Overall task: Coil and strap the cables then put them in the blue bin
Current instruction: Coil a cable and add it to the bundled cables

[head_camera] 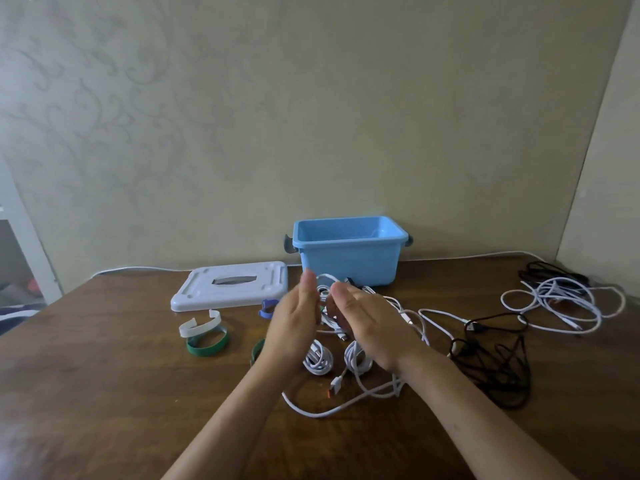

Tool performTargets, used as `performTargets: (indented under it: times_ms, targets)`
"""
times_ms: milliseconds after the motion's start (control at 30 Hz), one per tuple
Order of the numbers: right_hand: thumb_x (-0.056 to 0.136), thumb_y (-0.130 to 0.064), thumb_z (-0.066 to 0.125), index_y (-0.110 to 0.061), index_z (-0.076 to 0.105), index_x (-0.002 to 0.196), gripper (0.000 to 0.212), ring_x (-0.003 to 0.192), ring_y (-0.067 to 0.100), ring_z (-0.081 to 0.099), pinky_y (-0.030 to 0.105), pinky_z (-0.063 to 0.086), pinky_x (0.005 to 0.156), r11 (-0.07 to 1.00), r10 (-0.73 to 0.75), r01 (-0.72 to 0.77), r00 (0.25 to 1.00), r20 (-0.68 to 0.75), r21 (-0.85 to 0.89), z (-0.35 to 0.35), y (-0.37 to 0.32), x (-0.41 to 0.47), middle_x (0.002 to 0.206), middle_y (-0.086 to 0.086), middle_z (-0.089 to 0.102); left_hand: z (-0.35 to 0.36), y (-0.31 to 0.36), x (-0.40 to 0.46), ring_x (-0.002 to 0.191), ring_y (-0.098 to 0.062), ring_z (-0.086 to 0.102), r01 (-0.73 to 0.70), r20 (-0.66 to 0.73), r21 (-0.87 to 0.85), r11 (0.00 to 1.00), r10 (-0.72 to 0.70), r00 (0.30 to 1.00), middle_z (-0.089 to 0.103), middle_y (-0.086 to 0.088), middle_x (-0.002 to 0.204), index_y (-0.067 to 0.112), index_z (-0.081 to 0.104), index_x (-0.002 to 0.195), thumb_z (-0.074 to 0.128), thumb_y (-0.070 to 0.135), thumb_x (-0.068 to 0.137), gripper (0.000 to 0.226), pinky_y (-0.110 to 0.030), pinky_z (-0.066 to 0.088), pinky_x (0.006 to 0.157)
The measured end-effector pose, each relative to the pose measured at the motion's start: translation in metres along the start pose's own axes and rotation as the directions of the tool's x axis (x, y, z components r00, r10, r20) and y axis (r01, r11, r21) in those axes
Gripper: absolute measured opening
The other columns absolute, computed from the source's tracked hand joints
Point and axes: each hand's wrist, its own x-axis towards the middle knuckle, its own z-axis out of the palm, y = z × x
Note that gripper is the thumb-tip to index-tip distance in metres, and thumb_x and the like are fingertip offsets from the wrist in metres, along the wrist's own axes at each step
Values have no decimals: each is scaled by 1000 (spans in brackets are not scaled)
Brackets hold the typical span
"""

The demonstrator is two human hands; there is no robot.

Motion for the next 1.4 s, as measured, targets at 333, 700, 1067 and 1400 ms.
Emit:
performTargets:
  times_ms: [333,700,1067,1400]
  targets:
    - [109,-36,40,-33,62,102,23,75,1,62,24,49,69,983,-67,53,995,-77,-176,4,1,0,80,-13,64,1,-3,-2,90,-6,65,19,83,35,999,-22,996,68,5,100,30,60,114,29,85,82,72,-27,51,79]
    - [101,-52,49,-30,63,108,27,83,12,64,30,45,68,840,-14,39,999,51,-541,-4,-9,-5,89,-8,69,-8,2,4,58,-12,49,-77,-225,34,996,83,971,53,5,61,17,55,76,16,69,93,67,-30,39,57]
    - [108,-37,41,-35,71,109,30,101,15,60,34,44,82,851,180,-22,950,253,-524,4,0,-1,114,-7,69,-17,13,6,65,-25,48,-71,-239,-184,980,26,971,54,-8,67,11,49,79,24,61,96,58,-41,43,65]
    - [107,-40,43,-37,69,102,27,97,14,61,32,39,76,831,197,-5,938,286,-557,3,8,3,108,-8,69,-14,8,6,60,-24,61,-49,-147,-51,997,41,988,50,-27,62,6,45,65,30,46,105,58,-29,51,59]
